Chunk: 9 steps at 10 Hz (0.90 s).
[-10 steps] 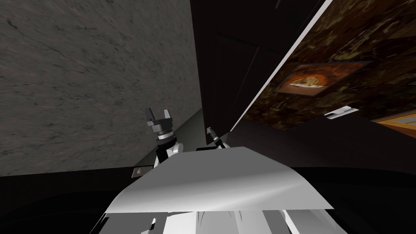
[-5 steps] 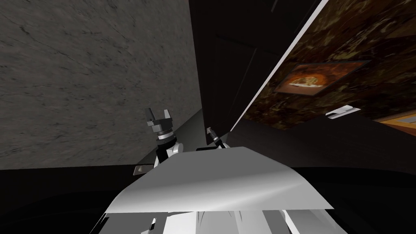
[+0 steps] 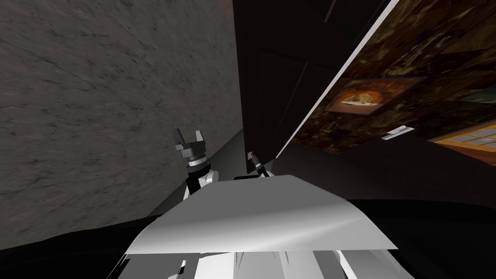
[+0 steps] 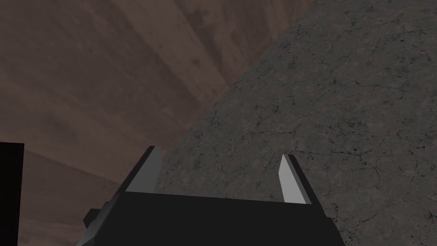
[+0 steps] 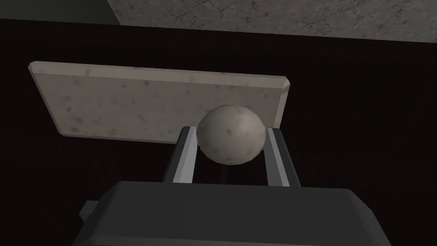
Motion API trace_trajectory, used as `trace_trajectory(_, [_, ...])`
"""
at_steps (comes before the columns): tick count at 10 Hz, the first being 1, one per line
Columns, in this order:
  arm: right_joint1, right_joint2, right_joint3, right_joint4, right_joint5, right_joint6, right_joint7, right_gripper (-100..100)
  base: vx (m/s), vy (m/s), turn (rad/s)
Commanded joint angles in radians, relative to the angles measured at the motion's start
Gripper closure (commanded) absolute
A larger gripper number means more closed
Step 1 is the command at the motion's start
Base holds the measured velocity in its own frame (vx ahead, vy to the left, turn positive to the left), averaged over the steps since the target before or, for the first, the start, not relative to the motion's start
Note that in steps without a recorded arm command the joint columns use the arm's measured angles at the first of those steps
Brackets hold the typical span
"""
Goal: Push the door open
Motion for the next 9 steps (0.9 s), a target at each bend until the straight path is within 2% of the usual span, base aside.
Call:
trace_trajectory(1, [-0.007, -0.001, -0.028, -0.001, -0.009, -0.001, 0.010, 100, 0.175, 0.138, -0.086])
trace_trajectory(5, [-0.008, 0.047, -0.069, 0.006, -0.020, 0.004, 0.039, 100, 0.178, 0.144, -0.119])
trace_trajectory(6, [-0.009, 0.071, -0.082, 0.008, -0.024, 0.005, 0.047, 100, 0.128, 0.155, -0.124])
trace_trajectory(7, [-0.005, 0.059, -0.071, 0.006, -0.020, 0.007, 0.042, 100, 0.059, 0.067, -0.037])
trace_trajectory(8, [-0.011, 0.040, -0.093, 0.009, -0.029, 0.004, 0.048, 100, 0.110, 0.099, -0.031])
trace_trajectory(9, [-0.013, 0.031, -0.104, 0.010, -0.033, 0.004, 0.051, 100, 0.143, 0.154, -0.078])
